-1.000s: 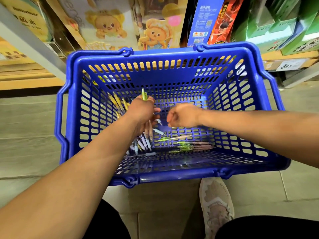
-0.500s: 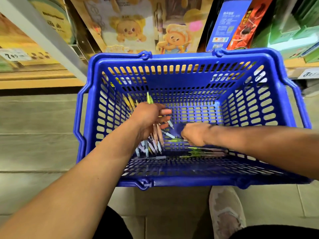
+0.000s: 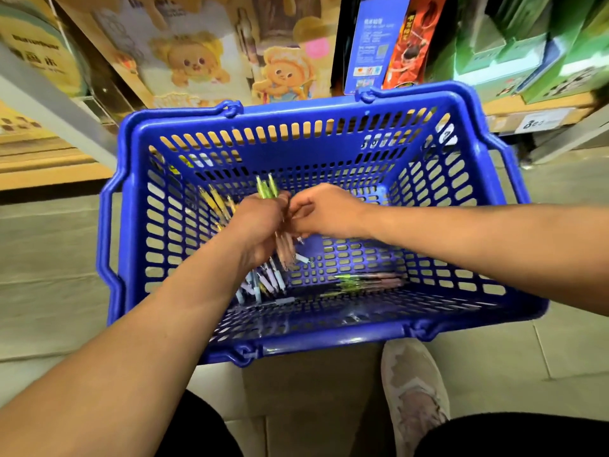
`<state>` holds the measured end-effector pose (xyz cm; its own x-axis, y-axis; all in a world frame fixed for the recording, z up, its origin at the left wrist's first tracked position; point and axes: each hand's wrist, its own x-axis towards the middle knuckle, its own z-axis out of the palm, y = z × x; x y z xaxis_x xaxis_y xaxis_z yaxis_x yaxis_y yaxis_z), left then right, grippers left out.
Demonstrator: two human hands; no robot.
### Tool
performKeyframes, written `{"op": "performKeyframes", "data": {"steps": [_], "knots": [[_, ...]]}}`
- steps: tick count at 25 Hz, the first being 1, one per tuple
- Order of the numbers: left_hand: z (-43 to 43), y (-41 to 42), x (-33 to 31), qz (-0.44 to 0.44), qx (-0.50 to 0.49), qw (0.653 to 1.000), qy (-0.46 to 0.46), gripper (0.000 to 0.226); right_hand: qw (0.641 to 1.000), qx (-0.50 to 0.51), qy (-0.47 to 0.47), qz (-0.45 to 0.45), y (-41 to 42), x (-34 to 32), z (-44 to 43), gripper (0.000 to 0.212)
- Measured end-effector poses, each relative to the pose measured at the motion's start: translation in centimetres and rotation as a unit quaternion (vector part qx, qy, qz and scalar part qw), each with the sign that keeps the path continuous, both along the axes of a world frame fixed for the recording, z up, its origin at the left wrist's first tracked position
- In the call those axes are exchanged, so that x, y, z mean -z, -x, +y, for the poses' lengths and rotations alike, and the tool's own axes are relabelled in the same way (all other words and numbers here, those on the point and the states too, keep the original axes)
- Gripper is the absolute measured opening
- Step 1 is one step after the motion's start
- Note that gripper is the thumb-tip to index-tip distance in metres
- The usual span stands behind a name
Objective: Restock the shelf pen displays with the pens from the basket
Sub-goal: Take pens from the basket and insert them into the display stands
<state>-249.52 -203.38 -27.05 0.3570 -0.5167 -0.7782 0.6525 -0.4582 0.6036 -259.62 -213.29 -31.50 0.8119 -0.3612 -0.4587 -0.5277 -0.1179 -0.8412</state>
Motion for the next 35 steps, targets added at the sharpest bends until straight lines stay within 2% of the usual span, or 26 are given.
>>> {"op": "performKeyframes", "data": {"steps": [1, 2, 4, 6, 9, 10, 11, 15, 19, 20, 21, 23, 25, 26, 28, 31, 35], "knots": [[0.0, -0.1, 0.1, -0.025, 0.009, 1.000, -0.003, 0.018, 0.998, -0.001, -0.056, 0.002, 0.3, 0.2, -0.4, 0.010], [0.1, -0.3, 0.2, -0.062, 0.025, 0.998, -0.010, 0.019, 0.997, -0.023, -0.075, 0.026, 0.7, 0.5, -0.8, 0.008], [0.3, -0.7, 0.4, -0.116, 0.047, 0.992, -0.026, 0.018, 0.981, -0.139, 0.040, 0.132, 1.8, 1.6, -1.4, 0.011], [0.5, -0.7, 0.3, -0.107, 0.046, 0.993, -0.030, 0.014, 0.912, -0.277, 0.190, 0.236, 3.3, 3.3, -1.3, 0.012], [0.8, -1.0, 0.0, -0.100, 0.065, 0.992, -0.046, 0.021, 0.790, -0.442, 0.286, 0.313, 5.8, 5.4, 0.0, 0.018], [0.9, -1.1, 0.0, -0.102, 0.072, 0.991, -0.049, 0.022, 0.770, -0.463, 0.298, 0.322, 6.4, 5.8, 0.3, 0.018], [1.1, -1.2, -0.1, -0.100, 0.076, 0.991, -0.051, 0.021, 0.765, -0.468, 0.305, 0.320, 6.9, 6.0, 0.5, 0.018], [1.4, -1.3, -0.3, -0.085, 0.090, 0.992, -0.040, 0.024, 0.776, -0.448, 0.300, 0.327, 7.2, 6.5, 0.5, 0.016], [1.6, -1.2, -0.7, -0.052, 0.094, 0.994, -0.022, 0.010, 0.767, -0.463, 0.266, 0.356, 6.2, 5.8, -0.1, 0.018], [1.7, -1.2, -0.5, -0.048, 0.100, 0.994, -0.023, 0.010, 0.783, -0.446, 0.266, 0.343, 5.7, 5.3, -0.4, 0.017], [1.7, -1.2, -0.3, -0.055, 0.104, 0.993, -0.029, 0.010, 0.817, -0.406, 0.260, 0.316, 5.2, 4.7, -1.0, 0.013], [1.9, -1.2, 0.1, -0.080, 0.095, 0.991, -0.044, 0.005, 0.908, -0.275, 0.231, 0.215, 3.9, 3.4, -2.0, 0.007], [1.8, -1.0, 0.4, -0.097, 0.085, 0.990, -0.050, 0.004, 0.974, -0.126, 0.145, 0.123, 2.6, 2.0, -2.3, 0.006], [1.6, -0.8, 0.5, -0.092, 0.082, 0.991, -0.045, 0.004, 0.992, -0.063, 0.073, 0.079, 1.9, 1.3, -2.0, 0.007], [1.3, -0.4, 0.5, -0.057, 0.073, 0.995, -0.020, 0.017, 0.999, 0.015, -0.035, 0.025, 0.6, 0.4, -1.0, 0.008], [0.9, 0.1, 0.5, -0.062, 0.082, 0.995, 0.001, 0.018, 0.998, 0.045, -0.040, -0.005, 0.4, 0.1, -0.4, 0.009], [0.6, 0.2, 0.9, -0.099, 0.111, 0.989, -0.024, 0.021, 0.996, 0.047, -0.072, -0.020, 1.6, 0.6, -1.3, 0.007]]}}
